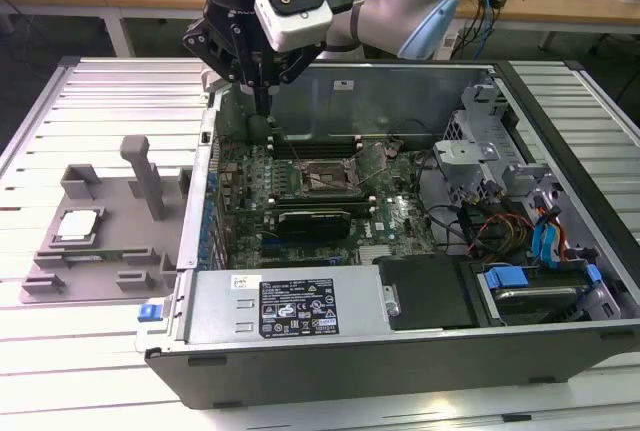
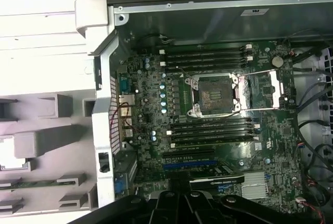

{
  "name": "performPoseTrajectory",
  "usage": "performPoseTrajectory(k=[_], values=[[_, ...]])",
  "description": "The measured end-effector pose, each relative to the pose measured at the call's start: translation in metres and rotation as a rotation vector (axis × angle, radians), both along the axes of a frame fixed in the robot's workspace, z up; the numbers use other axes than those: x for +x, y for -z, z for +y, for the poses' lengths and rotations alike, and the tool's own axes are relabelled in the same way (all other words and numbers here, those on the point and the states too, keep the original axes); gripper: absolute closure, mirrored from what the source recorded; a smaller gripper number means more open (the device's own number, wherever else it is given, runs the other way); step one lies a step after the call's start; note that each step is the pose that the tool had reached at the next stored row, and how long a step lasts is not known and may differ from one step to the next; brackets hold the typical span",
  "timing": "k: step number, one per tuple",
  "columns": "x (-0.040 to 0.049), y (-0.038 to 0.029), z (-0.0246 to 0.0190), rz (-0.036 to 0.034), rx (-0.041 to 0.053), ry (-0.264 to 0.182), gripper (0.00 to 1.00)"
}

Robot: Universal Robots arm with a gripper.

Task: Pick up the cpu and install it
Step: 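Reach for the cpu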

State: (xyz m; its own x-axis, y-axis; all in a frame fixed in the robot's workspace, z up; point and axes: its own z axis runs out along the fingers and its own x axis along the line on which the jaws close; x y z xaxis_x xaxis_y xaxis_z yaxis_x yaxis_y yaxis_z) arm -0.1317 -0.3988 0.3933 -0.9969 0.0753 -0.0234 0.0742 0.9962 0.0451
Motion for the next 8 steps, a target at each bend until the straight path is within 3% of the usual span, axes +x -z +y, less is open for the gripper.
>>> performPoseTrajectory(k=[8], values=[[-0.0099,0.0,0.0,-0.0001,0.0001,0.0,0.89]])
